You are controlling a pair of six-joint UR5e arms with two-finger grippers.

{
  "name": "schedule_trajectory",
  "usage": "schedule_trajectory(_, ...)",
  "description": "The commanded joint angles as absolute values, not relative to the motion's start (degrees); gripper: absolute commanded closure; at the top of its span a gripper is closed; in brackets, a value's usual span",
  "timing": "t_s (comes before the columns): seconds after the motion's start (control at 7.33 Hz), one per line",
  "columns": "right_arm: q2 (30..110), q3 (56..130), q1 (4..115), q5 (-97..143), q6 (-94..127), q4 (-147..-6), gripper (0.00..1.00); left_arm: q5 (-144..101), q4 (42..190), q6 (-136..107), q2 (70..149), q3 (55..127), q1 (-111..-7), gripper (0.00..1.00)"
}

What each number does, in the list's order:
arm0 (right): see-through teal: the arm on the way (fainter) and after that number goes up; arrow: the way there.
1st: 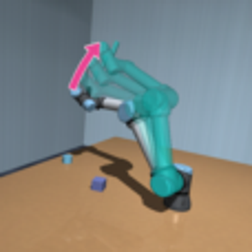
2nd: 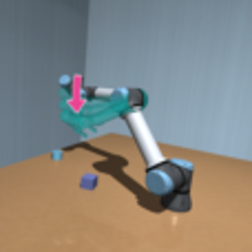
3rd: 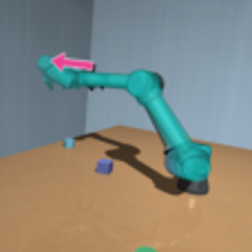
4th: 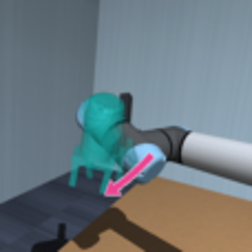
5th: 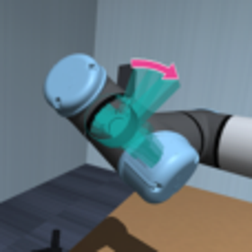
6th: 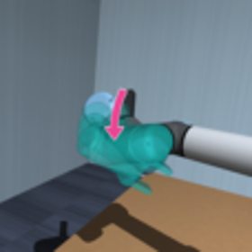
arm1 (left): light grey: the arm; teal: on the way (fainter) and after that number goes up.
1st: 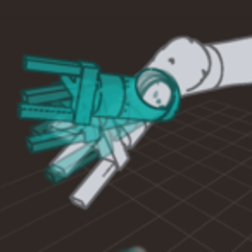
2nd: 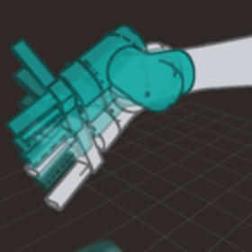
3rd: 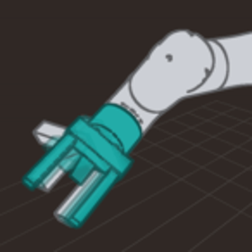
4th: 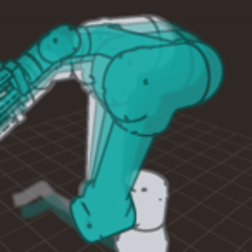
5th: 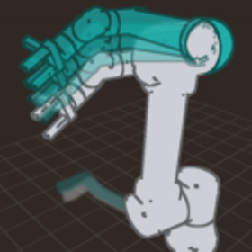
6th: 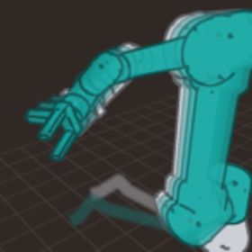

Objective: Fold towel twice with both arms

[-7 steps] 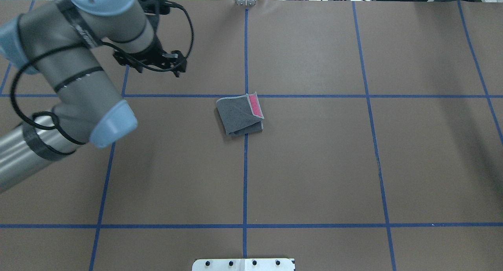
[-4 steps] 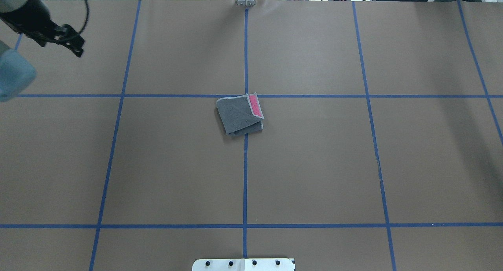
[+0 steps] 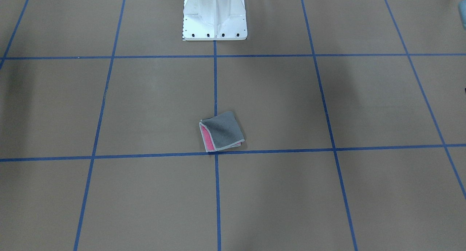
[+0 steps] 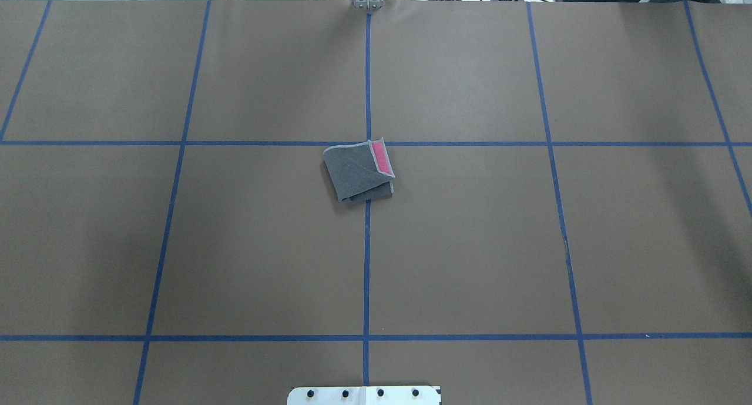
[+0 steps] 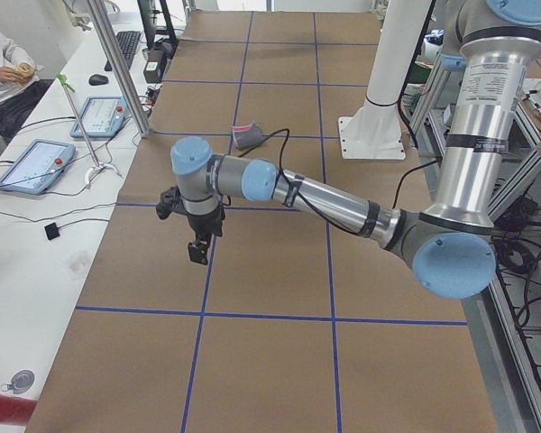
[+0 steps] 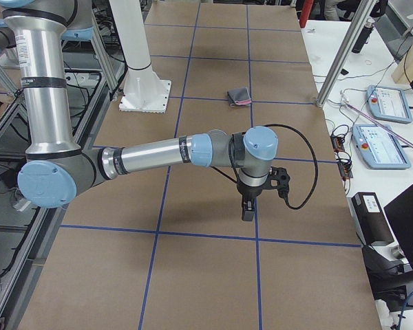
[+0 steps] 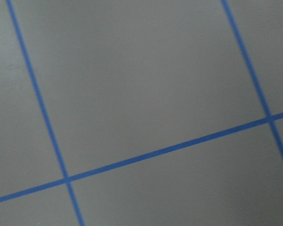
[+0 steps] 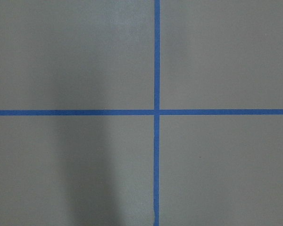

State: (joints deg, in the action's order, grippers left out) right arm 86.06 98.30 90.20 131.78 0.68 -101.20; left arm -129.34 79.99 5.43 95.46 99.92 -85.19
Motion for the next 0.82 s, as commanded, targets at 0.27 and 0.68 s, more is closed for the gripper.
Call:
schedule_trajectory(0.27, 86.5, 96.9, 88.7, 132.0, 1.1, -97.9, 0.00, -139.8, 85.0, 5.9, 86.7, 99.0, -92.4, 0.00)
schedule_trajectory(0.68, 86.5, 96.9, 88.4, 132.2, 1.2, -97.8, 0.00, -139.7, 85.6, 6.2, 86.0, 99.3, -92.7, 0.00)
